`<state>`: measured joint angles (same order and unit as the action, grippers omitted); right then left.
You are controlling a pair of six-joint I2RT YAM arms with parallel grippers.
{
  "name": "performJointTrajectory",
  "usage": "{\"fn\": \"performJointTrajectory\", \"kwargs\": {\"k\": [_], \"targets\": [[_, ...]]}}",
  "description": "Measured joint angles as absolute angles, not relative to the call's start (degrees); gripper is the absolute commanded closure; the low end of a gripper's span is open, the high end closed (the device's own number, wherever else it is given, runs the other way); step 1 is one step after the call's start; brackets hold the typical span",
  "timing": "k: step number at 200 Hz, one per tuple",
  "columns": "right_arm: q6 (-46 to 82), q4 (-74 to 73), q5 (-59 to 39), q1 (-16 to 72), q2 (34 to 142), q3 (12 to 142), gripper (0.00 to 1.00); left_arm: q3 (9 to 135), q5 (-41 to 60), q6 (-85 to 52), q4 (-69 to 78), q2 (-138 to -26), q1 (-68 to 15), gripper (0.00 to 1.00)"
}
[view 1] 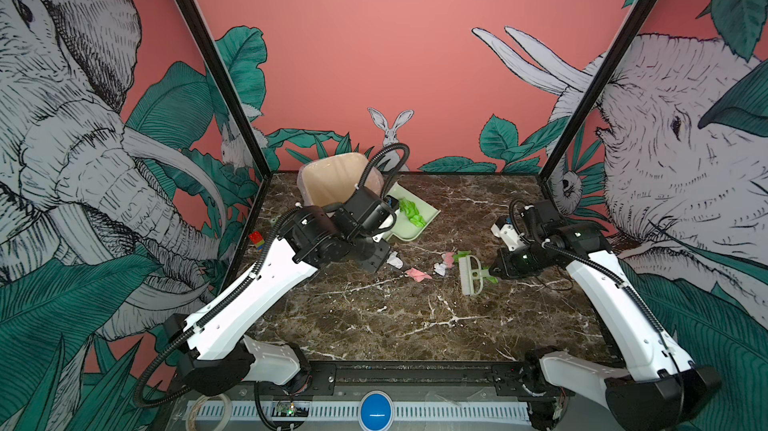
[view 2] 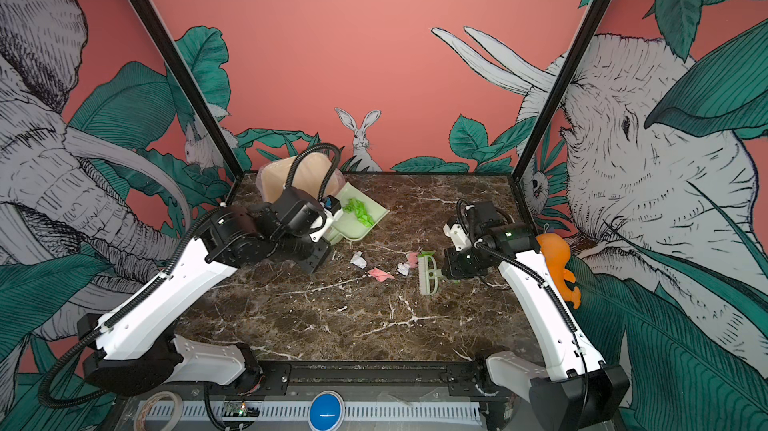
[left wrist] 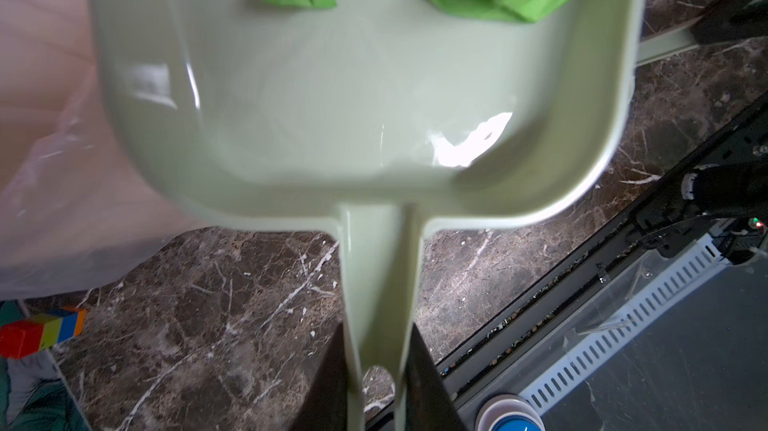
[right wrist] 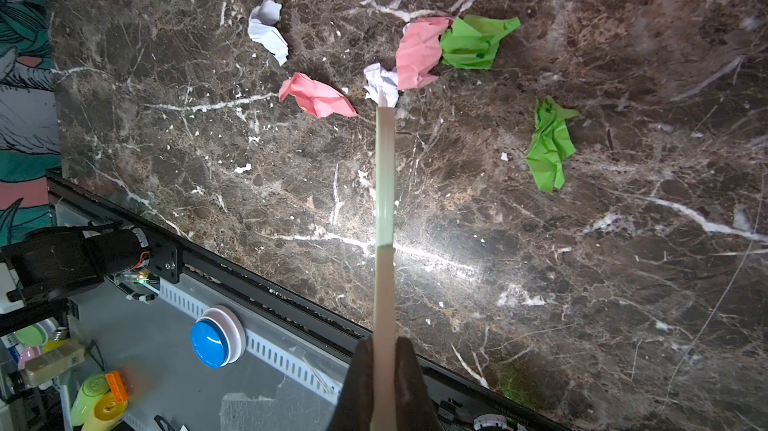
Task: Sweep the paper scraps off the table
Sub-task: 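Lift the loaded dustpan toward the bin with the left gripper while the right brush withdraws, then tip the dustpan over the bin with the left gripper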
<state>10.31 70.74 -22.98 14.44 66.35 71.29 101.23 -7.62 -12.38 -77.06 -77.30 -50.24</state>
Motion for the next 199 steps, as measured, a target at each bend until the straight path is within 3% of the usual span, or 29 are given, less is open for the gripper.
{"fn": "performJointTrajectory", "kwargs": {"k": [124, 199], "targets": [[9.8, 70.5, -24.86, 13.69, 66.06, 70.39, 1.0, 108.77, -7.66, -4.6, -84.53, -81.6, -23.64, 1.0], [8.49, 70.67, -26.15, 13.19, 66.63, 70.48, 1.0, 113.23, -19.11, 1.63, -84.93, -88.25, -19.33, 1.0]]}}
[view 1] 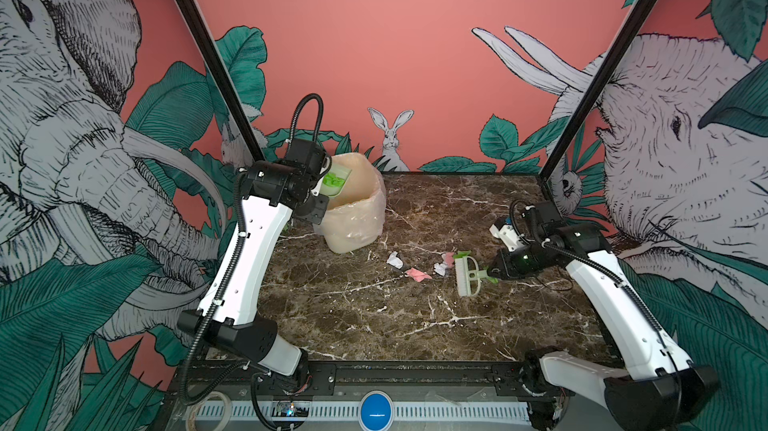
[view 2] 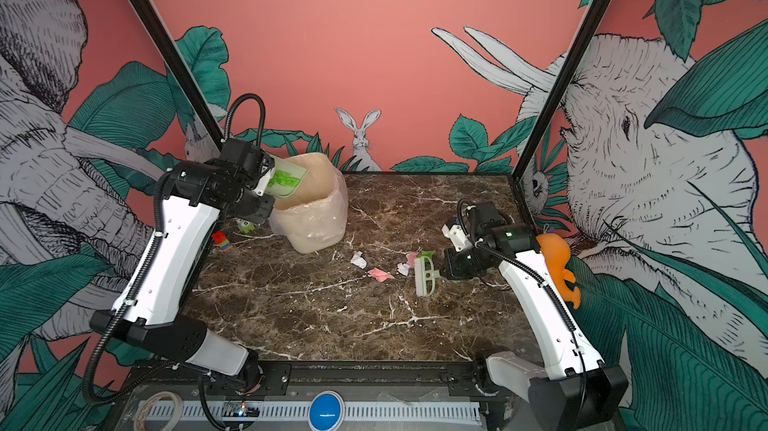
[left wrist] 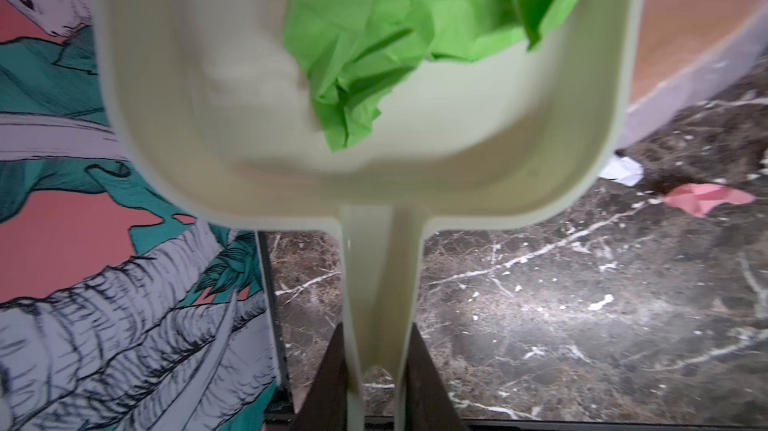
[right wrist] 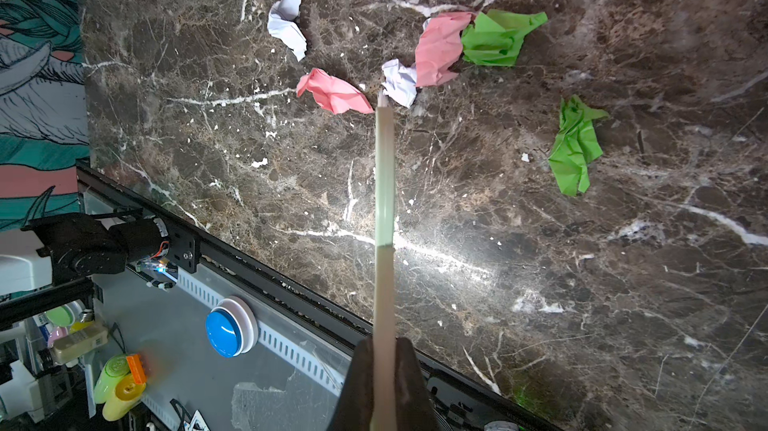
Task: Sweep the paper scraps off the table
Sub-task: 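Tip the dustpan over the bin with the left gripper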
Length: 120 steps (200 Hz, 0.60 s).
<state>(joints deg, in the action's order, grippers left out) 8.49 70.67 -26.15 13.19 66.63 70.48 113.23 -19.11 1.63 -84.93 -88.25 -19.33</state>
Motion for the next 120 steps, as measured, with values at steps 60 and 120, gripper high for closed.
{"fn": "performJointTrajectory", "kwargs": {"k": [60, 120], "targets": [[7.86, 71.07, -26.65, 13.06, 66.76, 70.54, 1.0, 114.72, -31.38, 7.6, -85.36, -91.74, -19.62, 1.0], [7.25, 71.61, -26.85, 12.95, 66.76, 70.54, 1.0, 114.54, -42.44, 14.5, -83.4, -91.94, -23.55, 1.0]]}}
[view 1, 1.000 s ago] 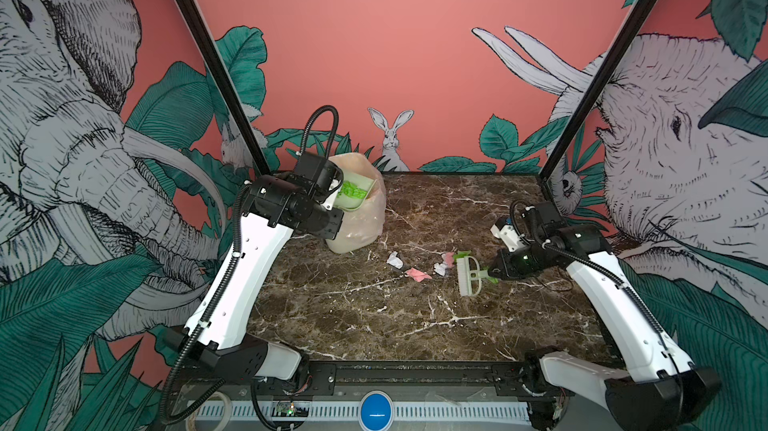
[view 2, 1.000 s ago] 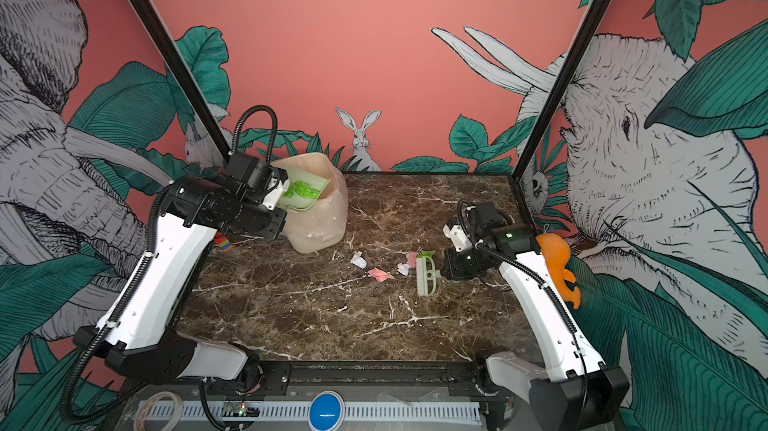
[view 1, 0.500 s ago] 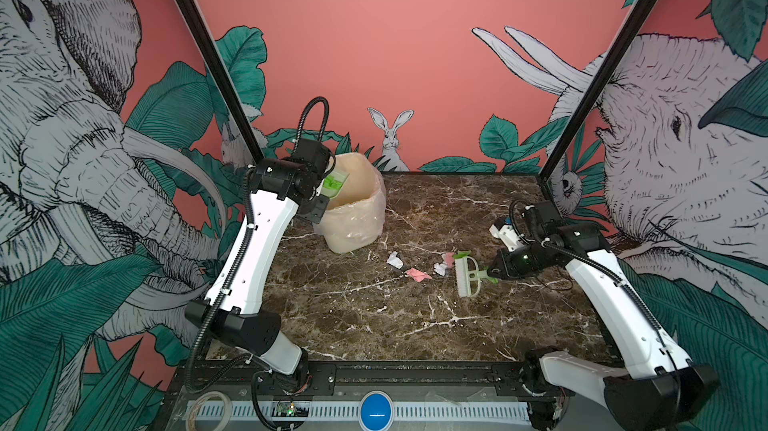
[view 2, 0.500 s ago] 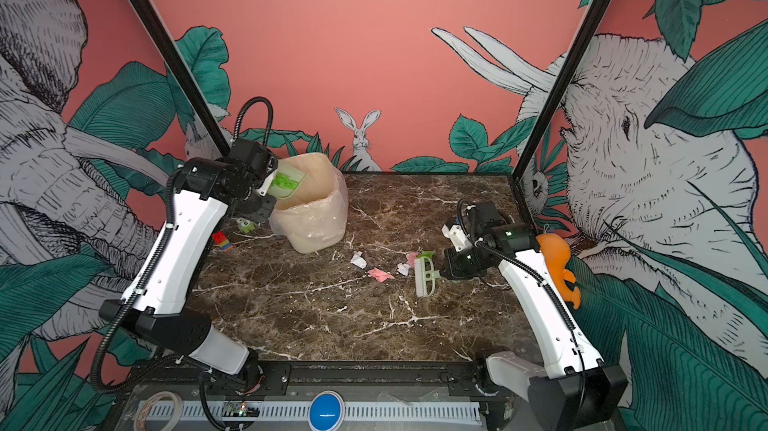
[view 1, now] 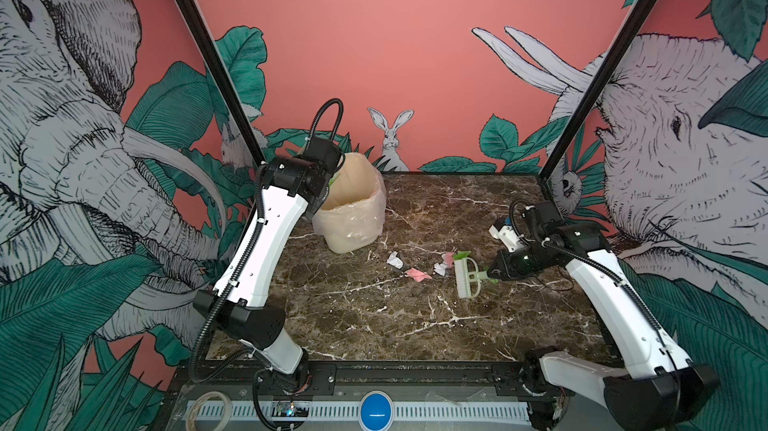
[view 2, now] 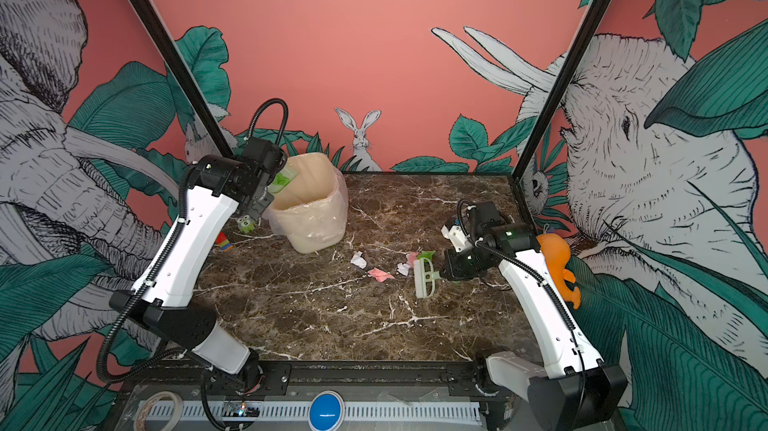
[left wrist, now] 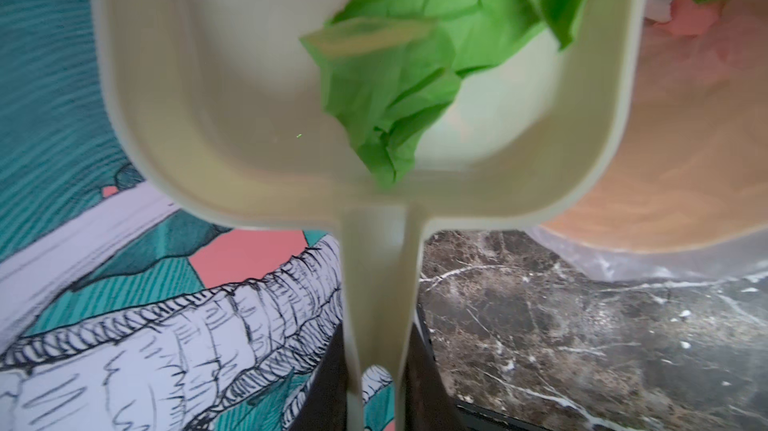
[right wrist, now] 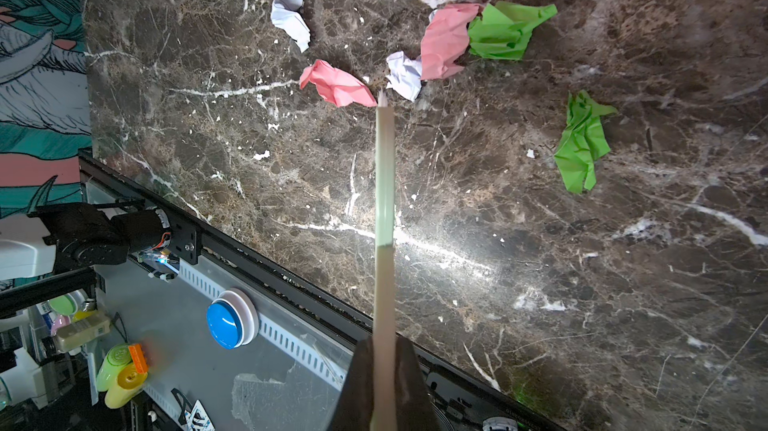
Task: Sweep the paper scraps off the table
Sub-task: 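Tip the dustpan over the bin with the left gripper, then lower the dustpan by the last green scrap while the right brush approaches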
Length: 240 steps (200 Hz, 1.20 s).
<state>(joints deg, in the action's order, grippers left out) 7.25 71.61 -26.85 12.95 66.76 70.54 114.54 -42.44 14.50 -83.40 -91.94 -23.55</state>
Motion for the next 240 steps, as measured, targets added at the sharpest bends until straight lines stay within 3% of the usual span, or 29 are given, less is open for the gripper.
{"fn": "performJointTrajectory", "kwargs": {"k": [122, 198, 240], "targets": [[5.74, 73.93, -26.92, 12.67, 67.9, 72.66, 1.0, 100.71, -62.17, 33.3, -68.51, -91.46, -30.11, 1.0], [5.58, 74.0, -27.14, 12.58, 68.14, 73.12, 1.0, 93.6, -67.83, 44.75, -57.19, -86.28, -31.09, 1.0], [4.73, 75.09, -23.53, 12.51, 69.14, 74.67, 1.0, 97.08, -66.5, 40.73, -59.27, -85.62, -31.44, 1.0]]}}
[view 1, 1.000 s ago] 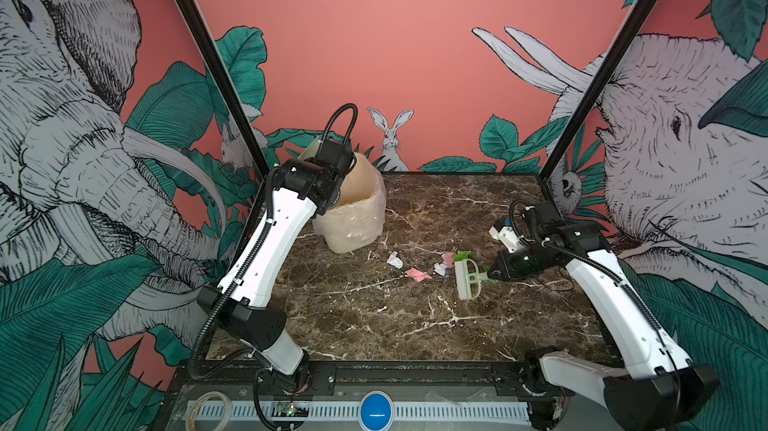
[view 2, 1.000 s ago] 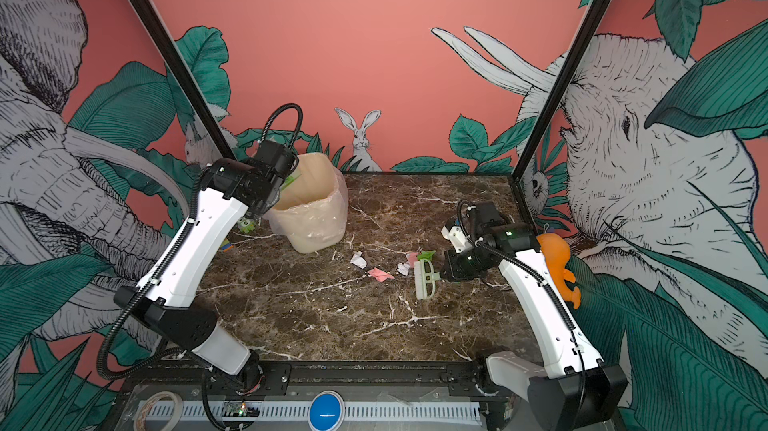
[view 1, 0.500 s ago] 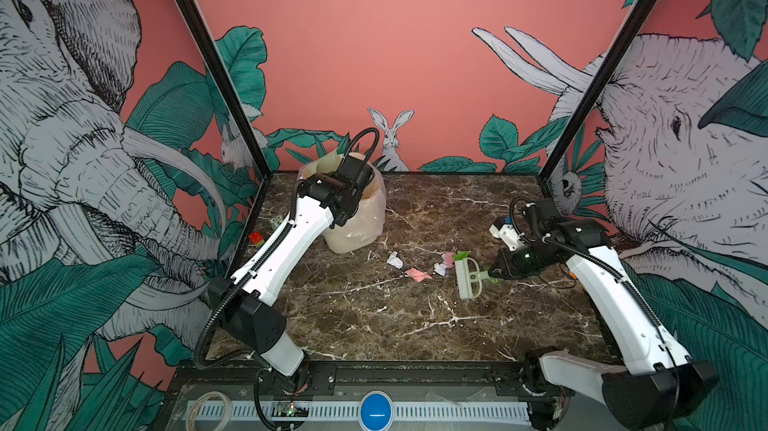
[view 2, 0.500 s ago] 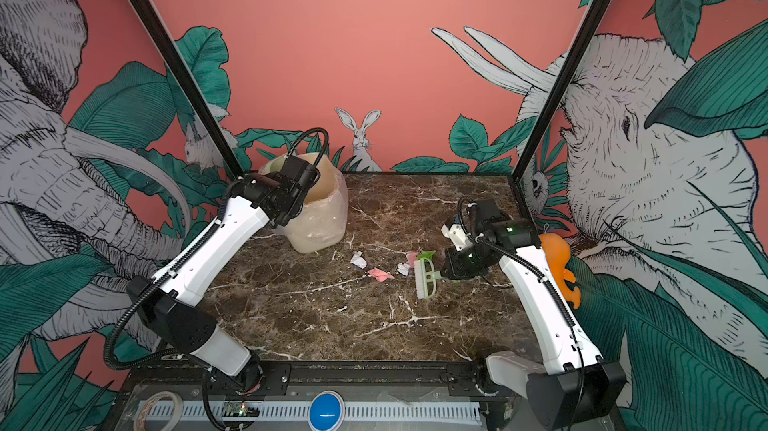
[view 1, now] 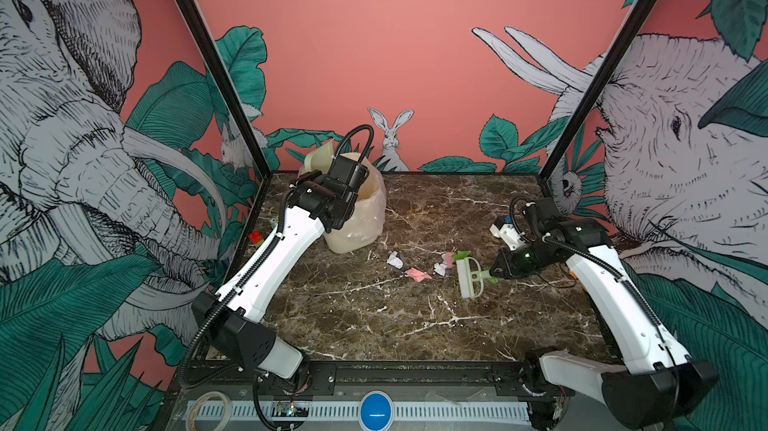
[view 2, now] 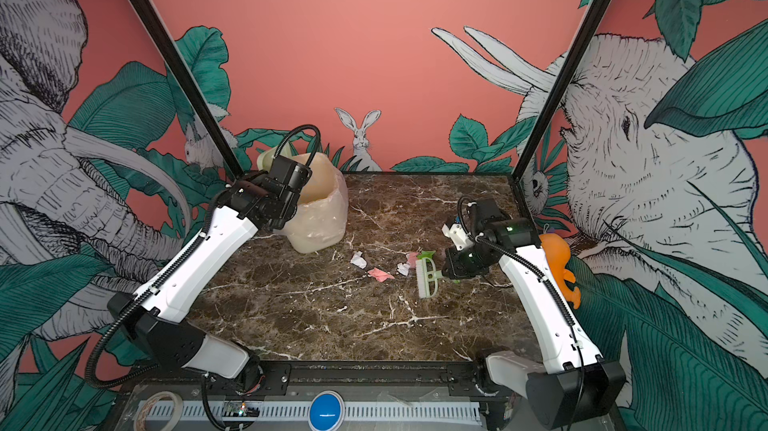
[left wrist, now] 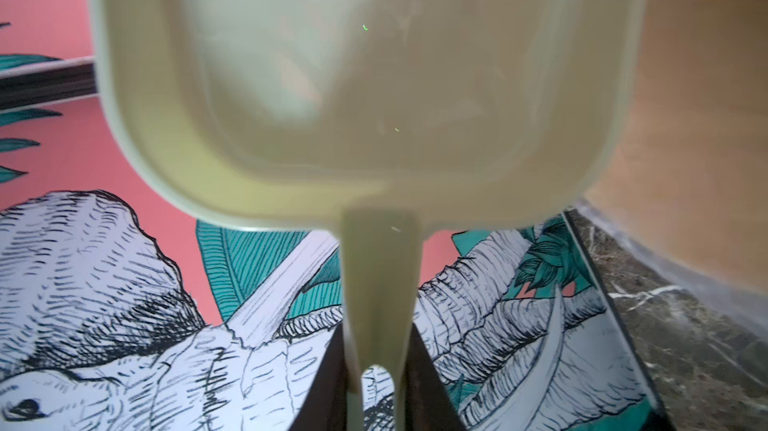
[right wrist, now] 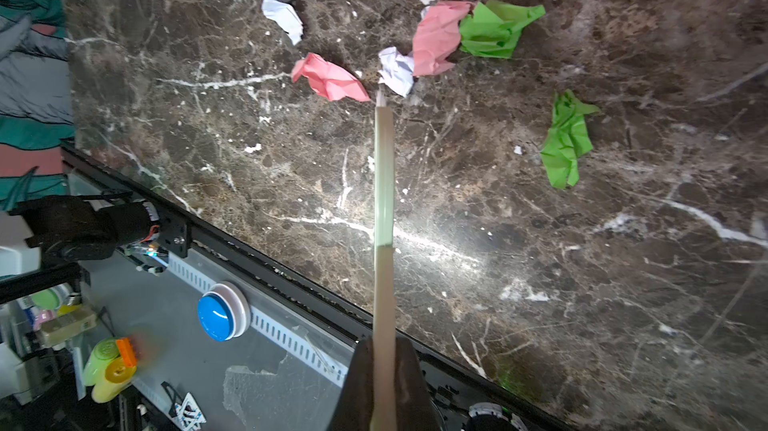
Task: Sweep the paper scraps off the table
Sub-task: 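Lower the dustpan by the last green scrap while the right brush approaches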
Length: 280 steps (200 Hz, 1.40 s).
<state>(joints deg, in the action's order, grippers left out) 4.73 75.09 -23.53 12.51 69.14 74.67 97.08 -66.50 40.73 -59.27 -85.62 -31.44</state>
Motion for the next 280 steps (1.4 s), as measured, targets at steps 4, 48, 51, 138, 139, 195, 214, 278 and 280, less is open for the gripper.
{"fn": "performJointTrajectory", "kwargs": {"k": [4, 48, 51, 138, 139, 195, 214, 278, 280], "targets": [[4.51, 75.24, -22.65, 12.49, 69.52, 75.33, 1.0, 98.06, -66.11, 39.9, -60.01, -85.67, -31.66, 1.0], [2.59, 75.35, -13.21, 12.25, 73.58, 80.55, 1.0, 109.82, -59.96, 27.99, -67.66, -86.67, -39.79, 1.0], [2.46, 75.31, -12.47, 12.25, 73.82, 80.66, 1.0, 110.48, -59.27, 27.33, -68.16, -86.85, -40.42, 1.0], [-2.2, 72.14, 5.54, 12.25, 79.11, 77.71, 1.0, 97.23, -31.57, 3.05, -68.95, -88.18, -57.95, 1.0], [-2.2, 72.1, 5.67, 12.25, 79.2, 77.56, 1.0, 97.03, -31.31, 2.87, -68.88, -88.18, -58.08, 1.0], [-4.05, 70.08, 8.38, 12.25, 81.54, 76.01, 1.0, 85.49, -16.29, -3.99, -61.23, -89.8, -66.35, 1.0], [-4.64, 69.58, 8.49, 12.25, 81.6, 76.01, 1.0, 81.87, -12.51, -4.54, -58.65, -90.02, -67.11, 1.0], [-4.97, 67.99, 8.38, 12.38, 83.26, 72.77, 1.0, 75.94, -4.32, -3.88, -52.51, -93.76, -67.35, 1.0], [-4.99, 67.96, 8.38, 12.38, 83.35, 72.73, 1.0, 75.92, -4.03, -3.86, -52.29, -93.93, -67.35, 1.0]]}}
